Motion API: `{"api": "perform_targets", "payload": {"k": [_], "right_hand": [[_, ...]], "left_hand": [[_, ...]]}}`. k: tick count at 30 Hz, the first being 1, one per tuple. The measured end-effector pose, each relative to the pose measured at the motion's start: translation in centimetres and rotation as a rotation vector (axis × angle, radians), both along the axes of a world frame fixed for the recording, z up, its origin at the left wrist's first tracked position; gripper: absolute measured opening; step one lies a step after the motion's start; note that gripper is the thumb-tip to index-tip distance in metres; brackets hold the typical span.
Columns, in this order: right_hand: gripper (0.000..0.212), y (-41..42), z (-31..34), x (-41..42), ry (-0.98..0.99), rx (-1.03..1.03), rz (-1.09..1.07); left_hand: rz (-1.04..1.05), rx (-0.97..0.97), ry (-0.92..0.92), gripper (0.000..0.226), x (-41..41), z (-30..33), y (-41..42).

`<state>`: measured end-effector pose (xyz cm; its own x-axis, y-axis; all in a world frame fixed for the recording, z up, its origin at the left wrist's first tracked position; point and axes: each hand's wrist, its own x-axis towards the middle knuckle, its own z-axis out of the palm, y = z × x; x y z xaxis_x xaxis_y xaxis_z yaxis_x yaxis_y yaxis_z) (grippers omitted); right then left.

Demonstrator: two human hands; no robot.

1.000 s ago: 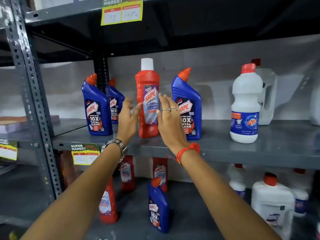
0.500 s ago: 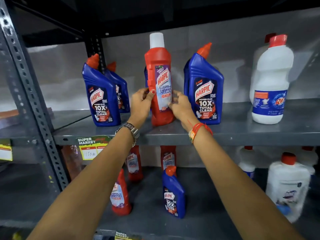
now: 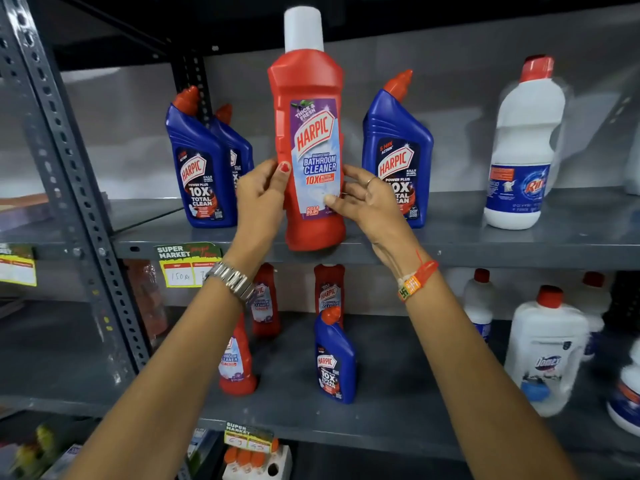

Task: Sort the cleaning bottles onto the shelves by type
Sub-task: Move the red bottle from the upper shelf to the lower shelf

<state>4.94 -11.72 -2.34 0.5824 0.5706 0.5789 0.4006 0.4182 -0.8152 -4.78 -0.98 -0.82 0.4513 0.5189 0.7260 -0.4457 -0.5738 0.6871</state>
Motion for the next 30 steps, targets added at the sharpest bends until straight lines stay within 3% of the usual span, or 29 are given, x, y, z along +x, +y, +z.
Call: {"api": "perform_targets", "payload": {"k": [8, 15, 19, 24, 30], "right_hand": [[0.051, -5.9, -4.9, -3.4, -0.056, -0.042, -0.014], [0.049, -9.3, -16.3, -2.1, 0.082, -0.222, -0.078], [0.049, -10.5, -21.4, -0.5, 0.122, -0.311, -0.195], [0.050, -10.8, -25.9, 2.4, 0.145, -0.381, -0.351], [0.047, -9.9, -29.3, 5.0, 0.165, -0.484, -0.429]], "left_hand": [[-0.211, -0.029, -0.034, 0.020, -4.2, -5.9, -3.8], [-0.324, -0.171, 0.199, 0.025, -2.5, -17.6, -5.4], [-0.281, -0.260, 0.331, 0.022, 0.6, -23.6, -6.6], [-0.315, -0.322, 0.451, 0.038, 4.4, -27.5, -7.6], [-0.264, -0.376, 0.581, 0.029, 8.0, -30.1, -8.0]]}}
